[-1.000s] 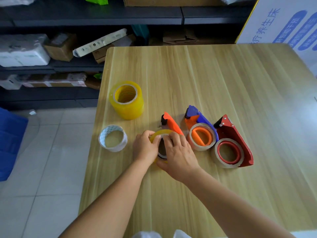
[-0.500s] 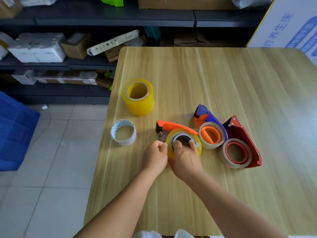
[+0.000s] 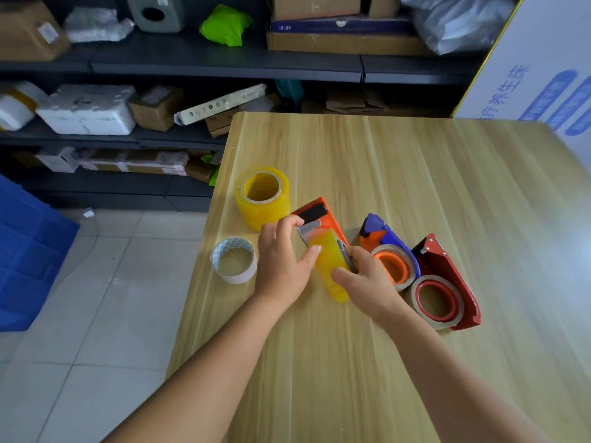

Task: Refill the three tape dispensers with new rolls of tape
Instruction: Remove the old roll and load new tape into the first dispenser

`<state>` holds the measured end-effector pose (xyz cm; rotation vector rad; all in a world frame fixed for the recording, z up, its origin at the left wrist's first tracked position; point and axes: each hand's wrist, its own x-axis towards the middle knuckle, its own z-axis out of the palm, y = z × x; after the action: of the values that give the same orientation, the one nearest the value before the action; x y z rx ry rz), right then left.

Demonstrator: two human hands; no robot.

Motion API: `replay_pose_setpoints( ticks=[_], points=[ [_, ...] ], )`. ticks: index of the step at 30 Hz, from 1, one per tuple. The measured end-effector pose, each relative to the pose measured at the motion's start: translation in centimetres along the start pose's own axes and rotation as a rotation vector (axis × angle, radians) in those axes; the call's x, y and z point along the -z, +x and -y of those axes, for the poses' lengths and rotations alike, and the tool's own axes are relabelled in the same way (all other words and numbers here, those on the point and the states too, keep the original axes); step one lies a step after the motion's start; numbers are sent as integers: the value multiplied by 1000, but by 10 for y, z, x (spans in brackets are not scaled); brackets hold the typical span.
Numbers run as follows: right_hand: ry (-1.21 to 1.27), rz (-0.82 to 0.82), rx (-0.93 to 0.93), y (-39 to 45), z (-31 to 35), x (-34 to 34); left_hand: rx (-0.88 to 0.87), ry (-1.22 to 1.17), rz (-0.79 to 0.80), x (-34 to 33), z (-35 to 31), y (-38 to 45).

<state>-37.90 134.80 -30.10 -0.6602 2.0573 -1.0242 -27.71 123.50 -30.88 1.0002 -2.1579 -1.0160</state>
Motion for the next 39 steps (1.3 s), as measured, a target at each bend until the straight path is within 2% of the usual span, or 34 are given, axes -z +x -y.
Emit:
replay_pose_setpoints(
  ticks=[5, 7, 9, 22, 26, 32, 39],
  points=[
    [-11, -23, 46, -4, 6, 1, -331, 424, 124, 12, -11, 17],
    [-60, -7, 48, -3, 7, 2, -364, 591, 223, 16, -13, 26],
    [-98, -7, 58, -3, 8, 3, -346, 662, 307, 19, -15, 34],
    [-155, 19, 47, 4, 8, 10, -184, 504, 523, 32, -34, 56],
    [-159, 30, 50, 7, 8, 12, -147, 479, 488, 30, -28, 58],
    [-113, -20, 107, 15, 13, 10, -239, 373, 391, 26, -25, 64],
    [-209, 41, 119, 23, 24, 18, -199, 436, 445, 31, -27, 76]
  ],
)
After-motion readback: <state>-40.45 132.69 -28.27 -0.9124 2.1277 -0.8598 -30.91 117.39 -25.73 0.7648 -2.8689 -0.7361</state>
